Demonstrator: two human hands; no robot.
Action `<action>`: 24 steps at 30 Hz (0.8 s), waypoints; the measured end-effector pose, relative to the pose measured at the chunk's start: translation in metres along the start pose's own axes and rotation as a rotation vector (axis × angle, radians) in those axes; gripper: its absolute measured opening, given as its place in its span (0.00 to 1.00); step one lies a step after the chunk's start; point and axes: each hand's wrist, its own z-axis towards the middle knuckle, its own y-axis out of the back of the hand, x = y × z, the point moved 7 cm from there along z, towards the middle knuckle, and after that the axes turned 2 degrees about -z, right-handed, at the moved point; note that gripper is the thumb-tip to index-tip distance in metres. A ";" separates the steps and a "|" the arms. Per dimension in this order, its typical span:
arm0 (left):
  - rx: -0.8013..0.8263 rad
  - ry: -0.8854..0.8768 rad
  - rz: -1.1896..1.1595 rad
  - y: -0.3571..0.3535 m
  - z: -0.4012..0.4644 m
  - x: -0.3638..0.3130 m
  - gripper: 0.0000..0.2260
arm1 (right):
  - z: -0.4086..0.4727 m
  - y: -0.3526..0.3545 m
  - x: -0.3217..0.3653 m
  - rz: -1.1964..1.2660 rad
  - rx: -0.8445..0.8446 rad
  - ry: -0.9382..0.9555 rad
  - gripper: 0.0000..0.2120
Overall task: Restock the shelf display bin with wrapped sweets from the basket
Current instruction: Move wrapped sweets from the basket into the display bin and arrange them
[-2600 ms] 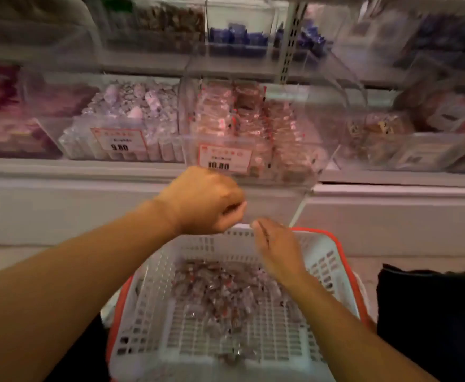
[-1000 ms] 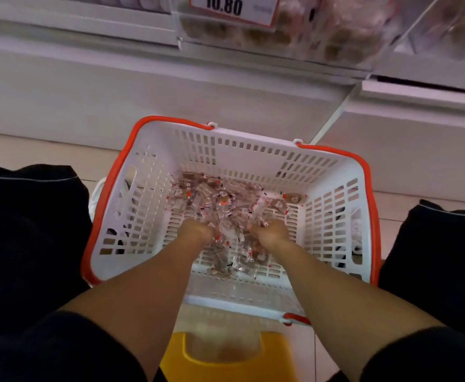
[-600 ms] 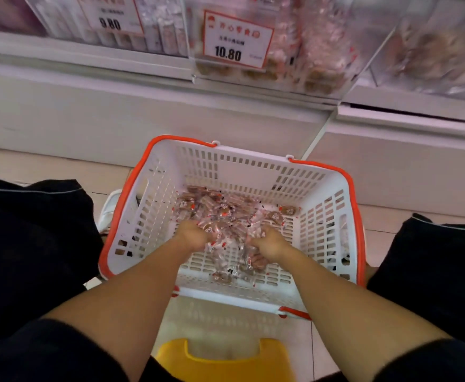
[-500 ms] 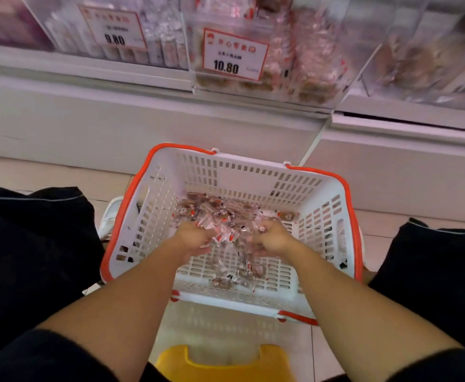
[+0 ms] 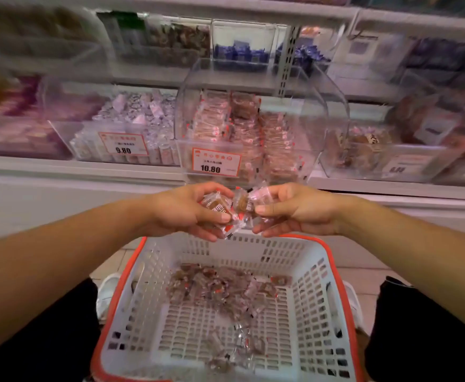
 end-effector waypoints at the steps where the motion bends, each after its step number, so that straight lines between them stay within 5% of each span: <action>1: -0.003 0.000 0.076 -0.001 -0.006 -0.008 0.19 | -0.006 -0.002 0.006 -0.036 0.007 -0.002 0.11; 13: -0.057 0.093 0.800 0.001 -0.015 -0.037 0.12 | -0.027 -0.016 0.030 -0.575 0.065 -0.088 0.12; 18: -0.043 0.083 0.689 0.002 -0.013 -0.042 0.05 | -0.027 -0.017 0.035 -0.618 0.047 -0.111 0.14; 20: -0.051 0.052 0.552 0.006 -0.017 -0.046 0.10 | -0.028 -0.014 0.038 -0.594 0.029 -0.114 0.14; 24: -0.097 -0.029 0.377 0.015 -0.026 -0.060 0.07 | -0.037 -0.009 0.050 -0.319 0.002 -0.100 0.11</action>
